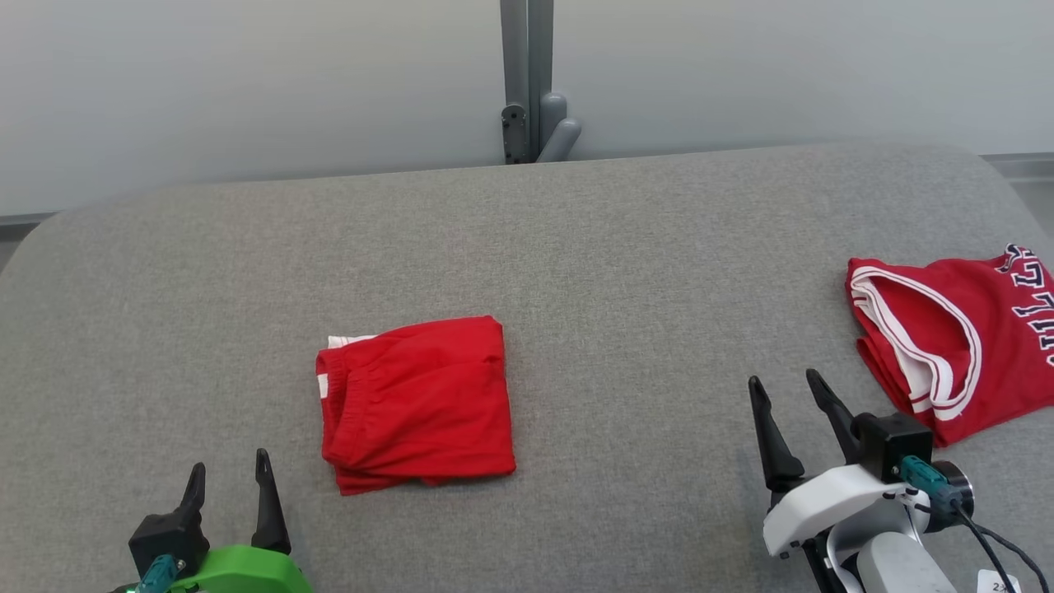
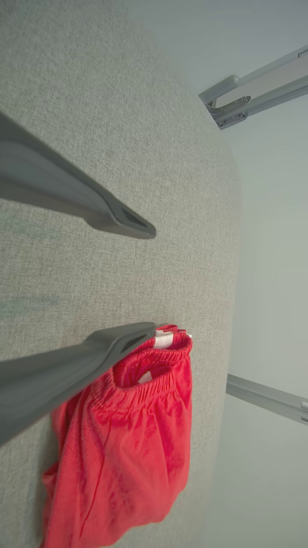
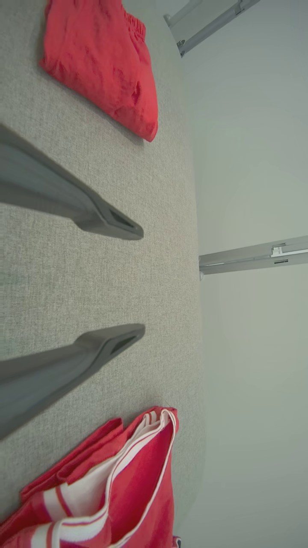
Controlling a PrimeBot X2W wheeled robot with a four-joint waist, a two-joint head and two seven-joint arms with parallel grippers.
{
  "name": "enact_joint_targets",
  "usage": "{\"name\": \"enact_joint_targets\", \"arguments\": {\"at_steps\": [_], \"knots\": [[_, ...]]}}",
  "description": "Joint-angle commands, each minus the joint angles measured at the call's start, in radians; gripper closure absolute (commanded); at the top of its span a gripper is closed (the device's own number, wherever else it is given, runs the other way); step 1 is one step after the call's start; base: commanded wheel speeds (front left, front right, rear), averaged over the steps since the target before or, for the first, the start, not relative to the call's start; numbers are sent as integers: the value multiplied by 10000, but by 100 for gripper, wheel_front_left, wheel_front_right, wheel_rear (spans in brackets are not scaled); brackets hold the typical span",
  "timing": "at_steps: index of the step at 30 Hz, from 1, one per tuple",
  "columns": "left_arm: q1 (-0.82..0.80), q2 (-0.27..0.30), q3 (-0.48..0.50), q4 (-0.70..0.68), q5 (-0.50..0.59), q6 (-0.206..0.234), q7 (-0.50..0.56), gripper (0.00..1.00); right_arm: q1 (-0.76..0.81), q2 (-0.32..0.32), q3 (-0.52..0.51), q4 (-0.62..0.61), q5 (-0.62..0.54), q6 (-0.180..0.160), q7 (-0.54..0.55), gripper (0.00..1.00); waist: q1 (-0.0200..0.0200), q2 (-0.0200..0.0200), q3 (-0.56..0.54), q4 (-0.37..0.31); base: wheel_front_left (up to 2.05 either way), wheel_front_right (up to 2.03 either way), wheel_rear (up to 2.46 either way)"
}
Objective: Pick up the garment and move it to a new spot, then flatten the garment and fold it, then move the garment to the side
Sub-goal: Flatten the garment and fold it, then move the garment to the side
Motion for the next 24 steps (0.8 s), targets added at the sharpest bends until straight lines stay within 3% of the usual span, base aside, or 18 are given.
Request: {"name": "enact_joint_targets", "arguments": {"at_steps": [1, 24], "knots": [[183, 46, 43, -84, 67, -38, 6, 0, 134, -21, 52, -67, 64, -3, -26, 0, 0, -1, -161, -210, 0, 0, 0], [384, 46, -13, -77, 39, -183, 6, 0, 301, -17, 320, -256, 102, -3, -26, 0, 0, -1, -188, -423, 0, 0, 0]]}}
